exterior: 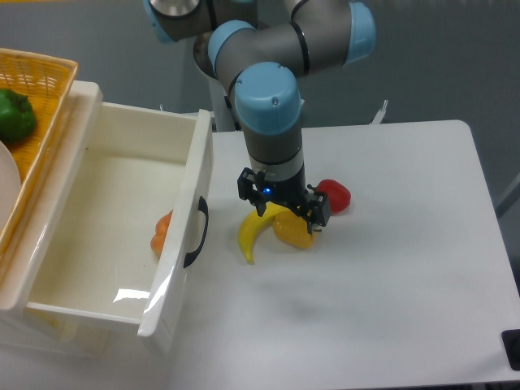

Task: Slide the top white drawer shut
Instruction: 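Raise the gripper slightly above the banana and yellow pepper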

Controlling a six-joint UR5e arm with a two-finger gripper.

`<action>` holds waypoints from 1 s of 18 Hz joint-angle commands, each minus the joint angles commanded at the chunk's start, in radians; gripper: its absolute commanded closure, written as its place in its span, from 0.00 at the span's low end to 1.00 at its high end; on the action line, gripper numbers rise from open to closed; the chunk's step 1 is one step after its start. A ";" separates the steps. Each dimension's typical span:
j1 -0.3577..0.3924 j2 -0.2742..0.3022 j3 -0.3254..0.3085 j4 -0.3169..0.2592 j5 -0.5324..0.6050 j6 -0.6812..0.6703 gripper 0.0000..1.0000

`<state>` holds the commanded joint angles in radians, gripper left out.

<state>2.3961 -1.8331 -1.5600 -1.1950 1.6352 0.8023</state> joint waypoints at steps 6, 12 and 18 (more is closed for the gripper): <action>0.003 0.000 -0.002 0.002 -0.003 -0.002 0.00; -0.003 0.000 -0.040 0.002 0.005 -0.093 0.00; -0.005 -0.005 -0.041 0.008 -0.003 -0.262 0.00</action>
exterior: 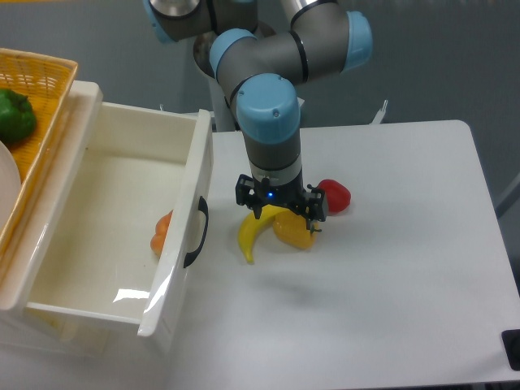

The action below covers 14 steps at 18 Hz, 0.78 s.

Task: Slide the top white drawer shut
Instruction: 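Raise the gripper slightly above the banana and yellow pepper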

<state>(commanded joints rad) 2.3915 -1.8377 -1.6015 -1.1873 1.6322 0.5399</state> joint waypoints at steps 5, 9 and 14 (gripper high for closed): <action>-0.002 -0.009 -0.006 -0.002 0.000 -0.015 0.00; -0.012 -0.023 -0.009 0.006 0.000 -0.081 0.00; -0.017 -0.057 -0.006 0.050 -0.027 -0.149 0.00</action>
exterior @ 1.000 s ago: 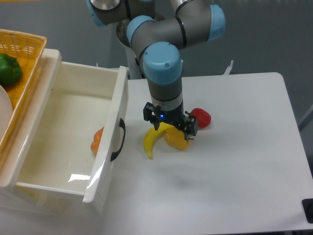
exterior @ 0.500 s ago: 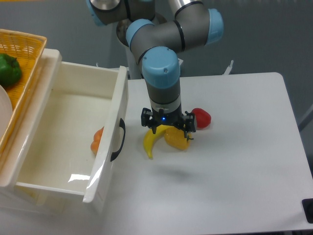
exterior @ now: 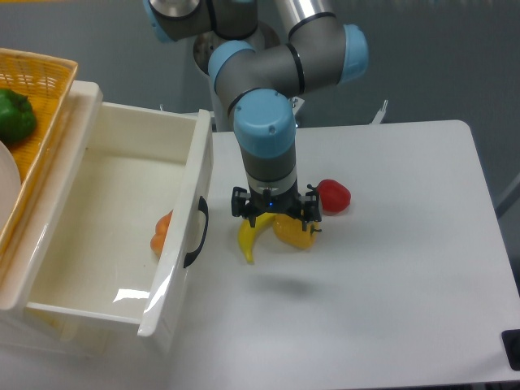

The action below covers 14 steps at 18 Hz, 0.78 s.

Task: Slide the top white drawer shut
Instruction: 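Raise the gripper slightly above the banana and yellow pepper, then move the gripper toward the open white drawer's front panel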

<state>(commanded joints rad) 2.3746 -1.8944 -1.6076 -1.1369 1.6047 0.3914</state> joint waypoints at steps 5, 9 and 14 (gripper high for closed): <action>0.029 -0.020 0.015 0.003 -0.084 -0.020 0.00; 0.031 -0.077 0.011 0.000 -0.117 -0.017 0.00; 0.002 -0.124 -0.005 -0.009 -0.112 -0.025 0.00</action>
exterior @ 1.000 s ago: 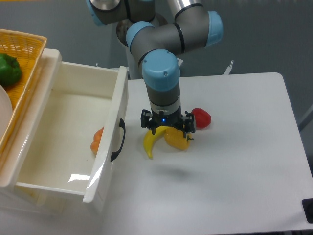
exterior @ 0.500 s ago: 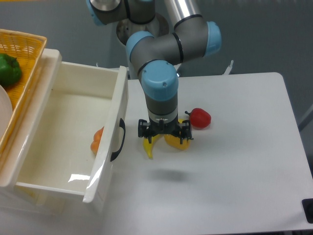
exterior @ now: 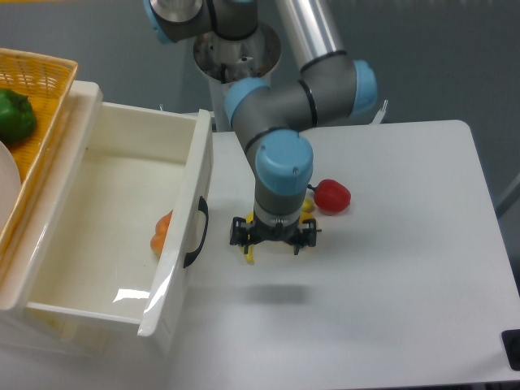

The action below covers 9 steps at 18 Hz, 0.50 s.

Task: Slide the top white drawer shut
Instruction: 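Move the gripper toward the open white drawer's front panel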

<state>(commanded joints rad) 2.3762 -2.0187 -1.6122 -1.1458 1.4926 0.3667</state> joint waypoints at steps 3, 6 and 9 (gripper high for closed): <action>0.011 0.005 -0.002 -0.023 -0.041 0.002 0.00; 0.021 0.014 0.004 -0.023 -0.092 0.008 0.00; 0.032 0.023 0.014 -0.023 -0.164 0.008 0.00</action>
<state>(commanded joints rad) 2.4083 -1.9958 -1.5984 -1.1689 1.3286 0.3743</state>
